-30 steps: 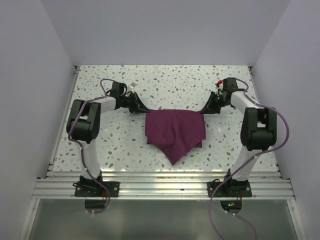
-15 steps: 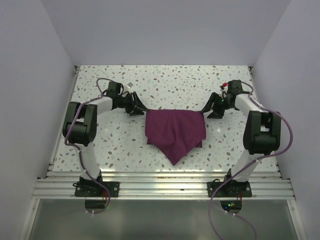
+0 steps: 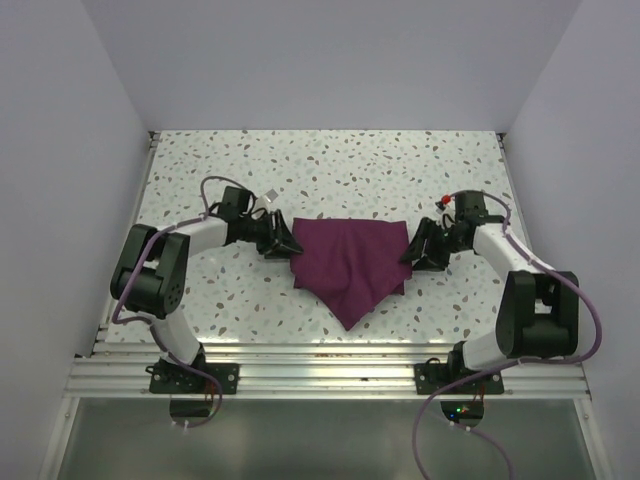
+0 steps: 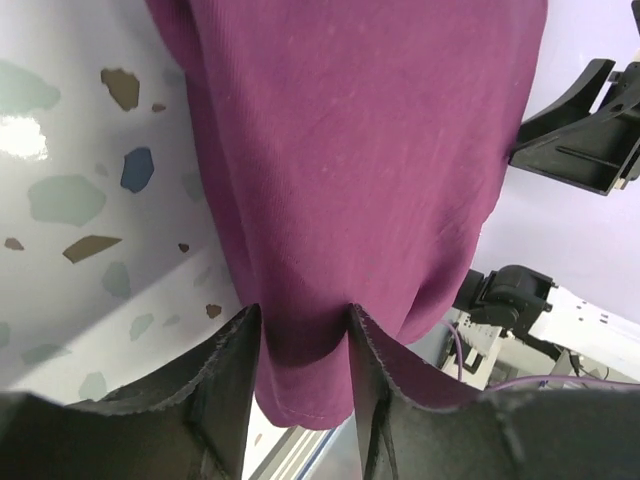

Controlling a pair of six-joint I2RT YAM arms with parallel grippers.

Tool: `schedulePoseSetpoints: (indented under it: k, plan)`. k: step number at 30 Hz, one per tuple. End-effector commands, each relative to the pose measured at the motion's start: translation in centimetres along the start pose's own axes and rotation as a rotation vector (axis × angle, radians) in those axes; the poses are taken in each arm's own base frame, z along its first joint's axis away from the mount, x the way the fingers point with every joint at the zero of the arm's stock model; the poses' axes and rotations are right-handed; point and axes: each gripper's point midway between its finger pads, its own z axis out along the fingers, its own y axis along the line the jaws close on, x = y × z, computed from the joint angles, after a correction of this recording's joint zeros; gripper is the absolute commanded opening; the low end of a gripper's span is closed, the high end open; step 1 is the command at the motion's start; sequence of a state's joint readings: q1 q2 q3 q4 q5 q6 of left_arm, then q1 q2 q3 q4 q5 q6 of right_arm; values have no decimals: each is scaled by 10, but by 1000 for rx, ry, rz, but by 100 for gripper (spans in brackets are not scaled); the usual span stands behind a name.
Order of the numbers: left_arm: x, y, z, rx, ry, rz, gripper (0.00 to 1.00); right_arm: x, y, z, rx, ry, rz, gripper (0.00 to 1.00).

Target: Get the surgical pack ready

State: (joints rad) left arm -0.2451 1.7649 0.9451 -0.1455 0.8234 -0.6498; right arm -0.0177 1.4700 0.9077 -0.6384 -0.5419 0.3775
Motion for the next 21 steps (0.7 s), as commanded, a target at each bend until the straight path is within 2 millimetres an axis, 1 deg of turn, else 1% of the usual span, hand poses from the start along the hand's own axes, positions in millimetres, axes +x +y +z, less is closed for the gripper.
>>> schedulePoseSetpoints:
  k: [1,2,5,6,8,9,10,12,13,15,17,19,20,21]
  plan:
    - [-1,-7,-2,29,-14,56,43,4,0,-2,-10,-2,-33,50]
    - [0,-6,-2,24,-15,57,41,5,0,-2,-12,0,-36,45]
    - [3,-5,-2,31,-8,50,28,8,-2,-2,-6,16,-31,38]
    - [4,-5,-2,31,-7,50,21,10,-3,-2,-1,23,-33,23]
    - [8,-3,-3,28,-2,45,8,13,-7,-3,19,27,-33,5]
    - [8,-3,-4,23,-6,45,0,14,-9,-5,32,29,-37,0]
    - [9,-1,-5,13,-6,40,0,16,-17,-6,79,30,-30,0]
    - [10,0,-6,3,-13,49,0,16,-21,-10,108,19,-39,0]
    - [11,2,-6,-6,-11,46,0,16,-26,-12,141,14,-35,0]
    - [12,3,-7,-11,-11,44,0,16,-28,-12,149,12,-40,0]
    - [14,7,-8,-29,-10,36,0,16,-36,-13,196,16,-38,0]
    - [15,8,-8,-27,-5,31,0,16,-38,-15,215,26,-39,0]
    - [16,9,-8,-28,0,26,0,16,-35,-14,193,34,-48,10]
    - [16,11,-7,-33,2,22,5,16,-34,-14,189,37,-47,13]
